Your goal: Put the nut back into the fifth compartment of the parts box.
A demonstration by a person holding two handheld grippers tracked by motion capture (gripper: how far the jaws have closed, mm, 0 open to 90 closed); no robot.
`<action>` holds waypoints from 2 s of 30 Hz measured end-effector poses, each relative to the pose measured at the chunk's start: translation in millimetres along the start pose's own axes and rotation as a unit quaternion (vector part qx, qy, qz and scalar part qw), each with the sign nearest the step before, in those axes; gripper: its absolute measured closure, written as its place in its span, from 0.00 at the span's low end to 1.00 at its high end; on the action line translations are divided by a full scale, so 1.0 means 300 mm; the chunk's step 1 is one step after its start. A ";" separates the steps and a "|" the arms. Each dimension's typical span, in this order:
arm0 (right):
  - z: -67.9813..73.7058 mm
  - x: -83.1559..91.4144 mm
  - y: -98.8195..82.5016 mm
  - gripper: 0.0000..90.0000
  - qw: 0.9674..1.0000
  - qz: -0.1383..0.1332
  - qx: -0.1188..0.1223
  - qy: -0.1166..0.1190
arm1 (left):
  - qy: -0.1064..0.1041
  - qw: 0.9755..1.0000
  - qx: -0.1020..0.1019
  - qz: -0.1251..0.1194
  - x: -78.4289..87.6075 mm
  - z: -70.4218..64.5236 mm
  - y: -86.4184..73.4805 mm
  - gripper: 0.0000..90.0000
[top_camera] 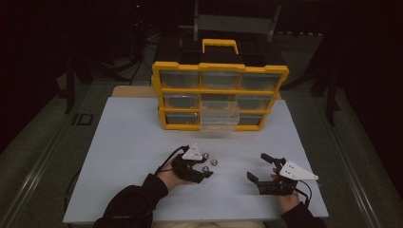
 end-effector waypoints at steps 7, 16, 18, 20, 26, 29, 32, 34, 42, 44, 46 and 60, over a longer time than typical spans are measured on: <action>0.000 0.000 -0.001 0.12 1.000 0.001 -0.001 0.001 | 0.010 1.000 -0.005 0.026 -0.024 0.005 -0.015 0.58; 0.001 -0.001 -0.001 0.12 1.000 0.001 -0.002 0.003 | 0.016 0.999 -0.006 0.040 -0.047 0.013 -0.025 0.67; 0.001 -0.001 -0.001 0.12 1.000 0.001 -0.002 0.003 | 0.018 0.999 -0.004 0.039 -0.048 0.014 -0.025 0.70; 0.000 -0.001 -0.002 0.12 1.000 0.003 -0.002 0.001 | 0.021 0.999 -0.005 0.040 -0.048 0.015 -0.024 0.73; -0.001 -0.003 -0.003 0.12 1.000 0.004 -0.004 0.001 | 0.030 0.998 -0.012 0.045 -0.050 0.009 -0.022 0.77; -0.001 -0.003 -0.004 0.12 1.000 0.005 -0.004 0.001 | 0.033 0.998 -0.014 0.051 -0.050 0.006 -0.019 0.77; -0.001 -0.003 -0.004 0.12 1.000 0.005 -0.004 0.002 | 0.035 0.998 -0.008 0.055 -0.050 0.005 -0.015 0.77; -0.002 -0.002 -0.004 0.12 1.000 0.004 -0.005 0.001 | 0.031 0.998 -0.005 0.057 -0.047 0.004 -0.014 0.77; -0.002 -0.002 -0.003 0.12 1.000 0.003 -0.004 0.001 | 0.029 0.999 0.003 0.045 0.003 0.001 0.004 0.77; -0.002 -0.002 -0.003 0.12 1.000 0.003 -0.005 0.002 | 0.030 0.999 0.009 0.040 0.021 0.003 0.011 0.77; -0.002 -0.002 -0.003 0.12 1.000 0.004 -0.005 0.001 | 0.034 0.999 0.013 0.035 0.039 0.004 0.017 0.77; -0.001 -0.004 -0.003 0.12 1.000 0.004 -0.006 0.002 | 0.031 0.999 0.020 0.019 0.172 -0.016 0.060 0.77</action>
Point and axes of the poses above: each handheld gripper's, and its own axes: x roughly backward along the jaws, y roughly out of its top, z roughly to its left, the point moved 4 cm from there along -x, roughly forward along the jaws
